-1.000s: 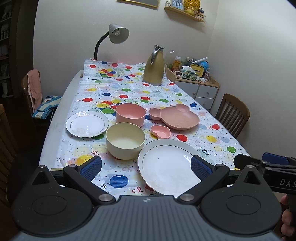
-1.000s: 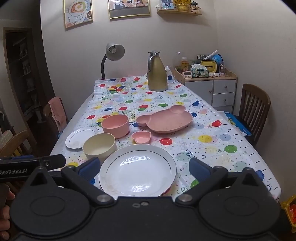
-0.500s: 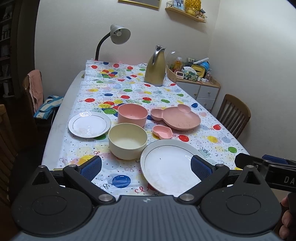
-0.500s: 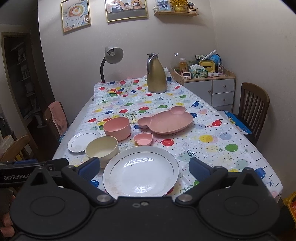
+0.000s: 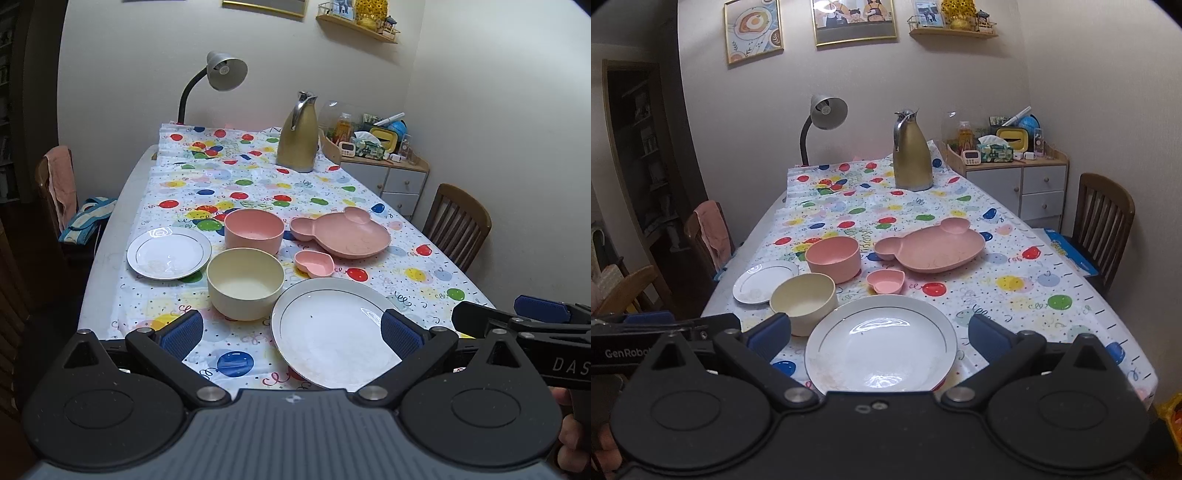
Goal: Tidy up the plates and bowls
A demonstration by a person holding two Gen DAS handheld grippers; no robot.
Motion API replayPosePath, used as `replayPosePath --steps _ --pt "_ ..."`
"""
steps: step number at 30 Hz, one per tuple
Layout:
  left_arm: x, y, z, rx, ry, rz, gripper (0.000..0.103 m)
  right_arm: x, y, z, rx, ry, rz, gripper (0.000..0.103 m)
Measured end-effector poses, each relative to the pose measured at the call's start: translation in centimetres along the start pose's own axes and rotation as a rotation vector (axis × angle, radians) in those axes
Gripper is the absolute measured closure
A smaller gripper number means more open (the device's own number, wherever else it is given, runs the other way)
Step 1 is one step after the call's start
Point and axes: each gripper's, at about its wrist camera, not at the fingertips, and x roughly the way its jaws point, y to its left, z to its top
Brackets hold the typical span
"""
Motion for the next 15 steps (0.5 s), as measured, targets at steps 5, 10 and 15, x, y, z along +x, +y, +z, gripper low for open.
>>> replayPosePath --steps 5,10,15 --pt "0.04 -0.2 0.07 0.012 -0.002 -0.002 0.0 -0.02 -0.19 0.08 0.005 -0.004 -0.005 0.002" --pt "-0.06 -0.34 0.21 0.019 -0.013 -0.014 0.0 -0.04 -0.42 0.1 0.009 -0.005 -0.004 0.002" --pt "-0.01 -0.4 0.42 0.019 -0.019 -0.025 0.0 -0.25 -0.52 0.23 0.011 -0.02 -0.008 0.002"
